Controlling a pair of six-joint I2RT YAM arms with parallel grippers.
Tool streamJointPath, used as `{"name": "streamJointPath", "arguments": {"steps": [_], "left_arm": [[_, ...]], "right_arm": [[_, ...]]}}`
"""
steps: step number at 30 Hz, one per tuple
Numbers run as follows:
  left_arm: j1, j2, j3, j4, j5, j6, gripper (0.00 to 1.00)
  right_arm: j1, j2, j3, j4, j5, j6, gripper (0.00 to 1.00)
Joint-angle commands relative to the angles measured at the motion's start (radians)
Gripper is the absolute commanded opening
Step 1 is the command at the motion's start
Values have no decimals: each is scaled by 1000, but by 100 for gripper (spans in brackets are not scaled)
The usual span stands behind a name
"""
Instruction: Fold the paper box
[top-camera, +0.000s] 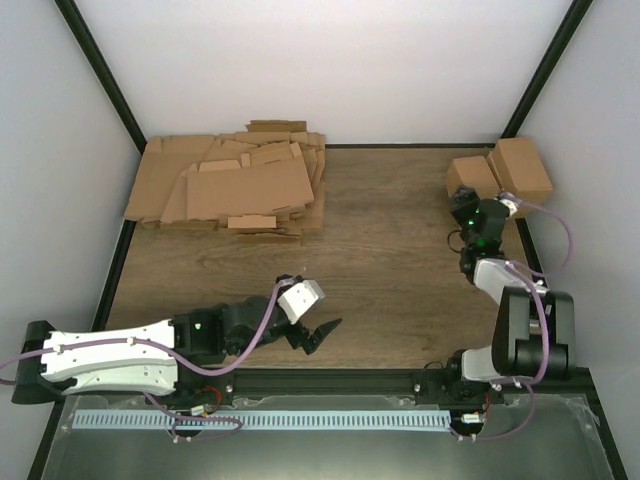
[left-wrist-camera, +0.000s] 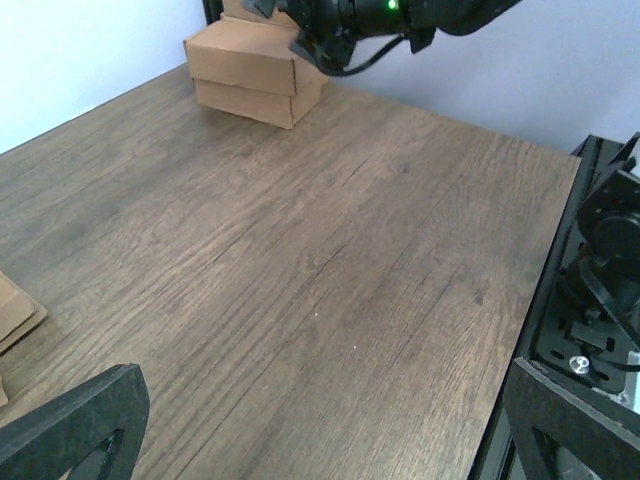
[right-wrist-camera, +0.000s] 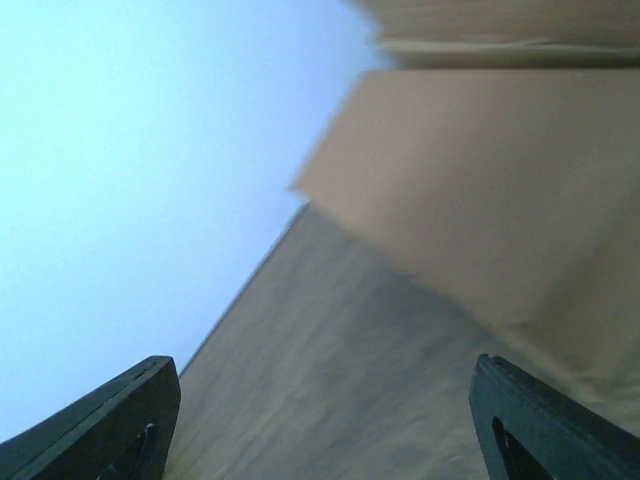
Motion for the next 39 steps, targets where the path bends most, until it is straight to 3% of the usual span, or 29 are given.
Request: {"name": "streamJointPath", "arguments": {"steps": [1,4,7,12,23,35,39], "left_arm": [[5,39,51,-7,-12,20,100],[5,67,79,-27,-52,22,100],[9,85,99,-46,-77,8,100],[28,75,96,-46,-89,-30,100],[101,43,102,-76,-76,-33,100],[182,36,112,-77,-13,-34,100],[199,42,120,-76,-10,-31,100]], "right_arm": [[99,-56,-18,124,10,-284,79],[112,27,55,106,-92,-389,64],[114,117,153,62,-145,-452,37],[114,283,395,-123,-180,-547,2],[114,570,794,-513,11,-553,1],[114,709,957,-604,229,-505,1],[114,734,1001,-608,223,-514,1]]}}
